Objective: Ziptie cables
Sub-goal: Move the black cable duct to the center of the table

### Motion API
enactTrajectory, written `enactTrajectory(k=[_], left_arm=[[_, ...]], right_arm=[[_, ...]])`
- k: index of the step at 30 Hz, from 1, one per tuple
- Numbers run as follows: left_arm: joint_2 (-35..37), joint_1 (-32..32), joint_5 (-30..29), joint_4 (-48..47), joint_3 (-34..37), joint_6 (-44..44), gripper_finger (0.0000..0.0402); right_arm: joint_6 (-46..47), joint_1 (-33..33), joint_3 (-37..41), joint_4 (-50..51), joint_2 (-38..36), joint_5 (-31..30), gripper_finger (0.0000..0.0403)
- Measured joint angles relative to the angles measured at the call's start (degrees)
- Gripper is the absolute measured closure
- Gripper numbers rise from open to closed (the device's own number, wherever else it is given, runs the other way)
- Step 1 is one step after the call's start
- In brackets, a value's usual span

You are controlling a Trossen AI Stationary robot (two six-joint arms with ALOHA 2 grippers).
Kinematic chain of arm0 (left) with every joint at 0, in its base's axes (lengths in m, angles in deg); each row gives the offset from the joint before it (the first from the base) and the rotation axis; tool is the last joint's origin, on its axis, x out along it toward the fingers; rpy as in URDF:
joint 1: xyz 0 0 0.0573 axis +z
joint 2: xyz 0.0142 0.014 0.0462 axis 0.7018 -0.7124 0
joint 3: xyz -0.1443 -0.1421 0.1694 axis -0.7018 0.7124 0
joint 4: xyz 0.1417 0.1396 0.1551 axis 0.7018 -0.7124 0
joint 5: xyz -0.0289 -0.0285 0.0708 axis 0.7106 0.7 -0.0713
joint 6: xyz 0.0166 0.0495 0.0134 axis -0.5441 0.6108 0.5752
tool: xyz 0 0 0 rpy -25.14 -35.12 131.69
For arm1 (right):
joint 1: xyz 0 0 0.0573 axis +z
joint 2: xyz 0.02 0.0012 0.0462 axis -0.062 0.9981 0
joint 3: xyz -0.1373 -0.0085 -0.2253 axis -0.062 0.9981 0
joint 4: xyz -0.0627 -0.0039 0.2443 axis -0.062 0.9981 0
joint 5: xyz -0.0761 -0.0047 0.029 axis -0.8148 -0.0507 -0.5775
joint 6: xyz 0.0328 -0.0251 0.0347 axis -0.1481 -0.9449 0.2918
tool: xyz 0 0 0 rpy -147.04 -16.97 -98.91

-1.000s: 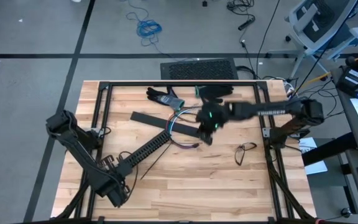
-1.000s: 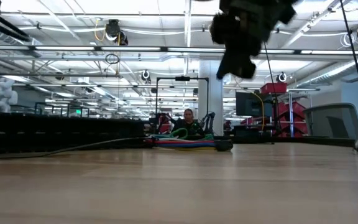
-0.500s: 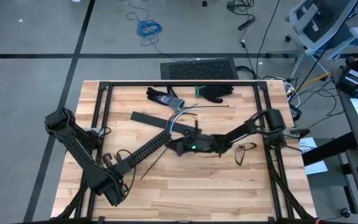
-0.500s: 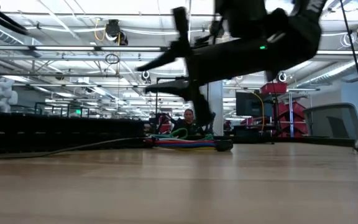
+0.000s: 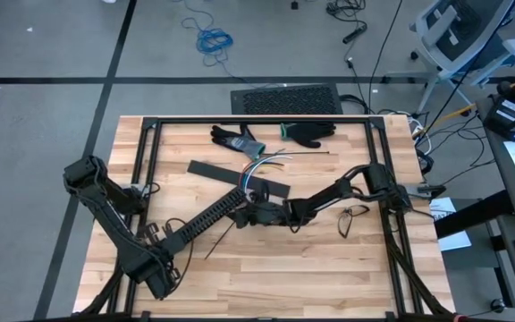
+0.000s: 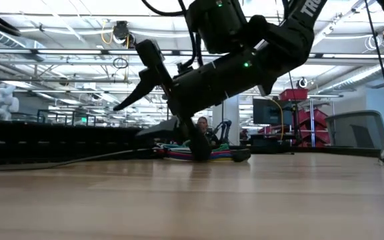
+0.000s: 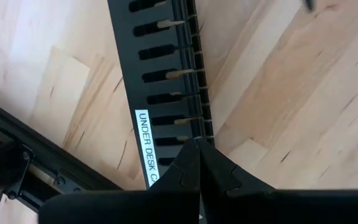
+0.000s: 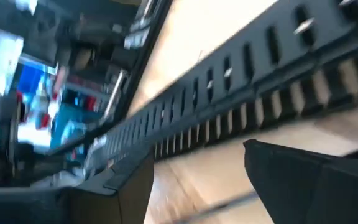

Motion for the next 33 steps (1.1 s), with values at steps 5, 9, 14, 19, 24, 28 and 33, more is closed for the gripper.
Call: enactTrajectory(k=[5, 9, 14, 19, 24, 28, 33], left_arm=[[0.0, 0.0, 0.0, 0.0, 0.0, 0.0, 0.0401], [0.0, 0.0, 0.0, 0.0, 0.0, 0.0, 0.0401], [0.0, 0.0, 0.0, 0.0, 0.0, -0.3, 0.0401], [0.0, 0.0, 0.0, 0.2, 0.0, -0.4, 0.0401], [0.0, 0.0, 0.0, 0.6, 0.0, -0.4, 0.0401], [0.0, 0.0, 0.0, 2.4, 0.0, -0.4, 0.0401], [0.0, 0.0, 0.0, 4.4, 0.0, -0.4, 0.0401]], right_arm=[[3.4, -0.7, 0.0, 0.6, 0.0, -2.7, 0.0152], [3.9, -0.7, 0.0, 0.9, 0.0, -4.2, 0.0143], [9.6, -2.3, -0.4, -0.3, 1.1, -8.3, 0.0138], [10.0, -3.7, -3.9, 0.7, 3.3, -8.5, 0.0138], [8.5, -5.2, -8.0, 7.5, 3.8, -8.5, 0.0142], [10.4, -6.8, -10.9, 16.4, 3.8, -8.6, 0.0203], [7.8, -7.6, -11.1, 16.1, 3.8, -7.4, 0.0375]])
